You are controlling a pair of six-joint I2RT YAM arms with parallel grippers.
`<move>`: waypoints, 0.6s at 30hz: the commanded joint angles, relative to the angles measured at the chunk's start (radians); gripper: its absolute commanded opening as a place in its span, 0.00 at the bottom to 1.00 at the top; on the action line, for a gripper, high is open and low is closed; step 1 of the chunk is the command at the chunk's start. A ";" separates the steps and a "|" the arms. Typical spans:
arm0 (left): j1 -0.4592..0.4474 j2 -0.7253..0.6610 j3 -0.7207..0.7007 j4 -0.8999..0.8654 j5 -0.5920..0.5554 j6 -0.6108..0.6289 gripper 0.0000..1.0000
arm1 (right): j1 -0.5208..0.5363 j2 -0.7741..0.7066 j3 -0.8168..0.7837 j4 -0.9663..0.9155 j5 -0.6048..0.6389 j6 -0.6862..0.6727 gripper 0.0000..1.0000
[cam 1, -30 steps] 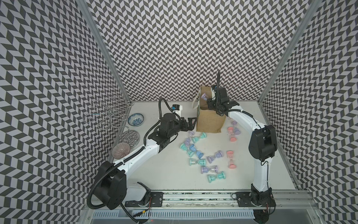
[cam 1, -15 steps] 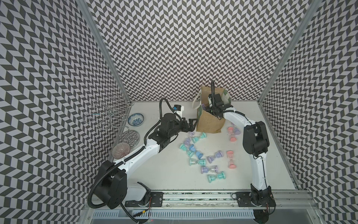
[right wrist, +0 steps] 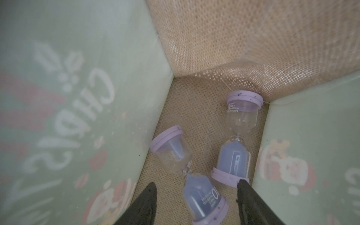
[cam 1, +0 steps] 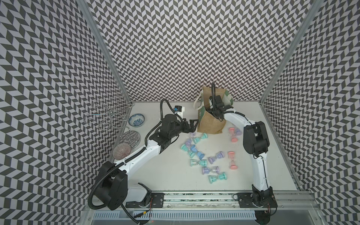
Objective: Put the hourglass into the canvas bag
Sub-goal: Place the hourglass in the canvas bag.
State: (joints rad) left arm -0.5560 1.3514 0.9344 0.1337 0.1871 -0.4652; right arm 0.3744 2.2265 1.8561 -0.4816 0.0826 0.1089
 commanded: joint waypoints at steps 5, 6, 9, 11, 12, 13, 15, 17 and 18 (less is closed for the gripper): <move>-0.004 -0.043 -0.006 0.010 -0.034 -0.013 0.99 | -0.001 -0.068 0.023 0.020 0.017 0.031 0.78; -0.004 -0.046 -0.006 0.010 -0.035 -0.013 0.99 | -0.002 -0.089 0.010 0.035 0.003 0.033 0.78; -0.003 -0.057 -0.002 0.007 -0.034 -0.012 0.99 | -0.002 -0.171 -0.047 0.103 -0.031 0.047 0.83; -0.002 -0.064 -0.002 0.006 -0.033 -0.014 0.99 | -0.002 -0.227 -0.085 0.143 -0.052 0.056 0.86; -0.004 -0.070 -0.001 0.004 -0.034 -0.013 0.99 | -0.002 -0.249 -0.099 0.155 -0.057 0.063 0.88; -0.004 -0.074 -0.001 -0.001 -0.034 -0.014 0.99 | -0.002 -0.276 -0.115 0.167 -0.062 0.071 0.89; -0.004 -0.084 -0.003 -0.007 -0.033 -0.014 0.99 | 0.001 -0.324 -0.147 0.188 -0.059 0.092 0.90; -0.004 -0.099 -0.003 -0.017 -0.028 -0.014 0.99 | 0.006 -0.376 -0.176 0.199 -0.056 0.125 0.91; -0.004 -0.106 -0.004 -0.022 -0.026 -0.014 0.99 | 0.010 -0.397 -0.186 0.200 -0.049 0.138 0.91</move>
State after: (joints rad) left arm -0.5560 1.2808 0.9340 0.1287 0.1661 -0.4690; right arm 0.3756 1.9030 1.6981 -0.3569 0.0360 0.1890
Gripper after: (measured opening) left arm 0.992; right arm 0.907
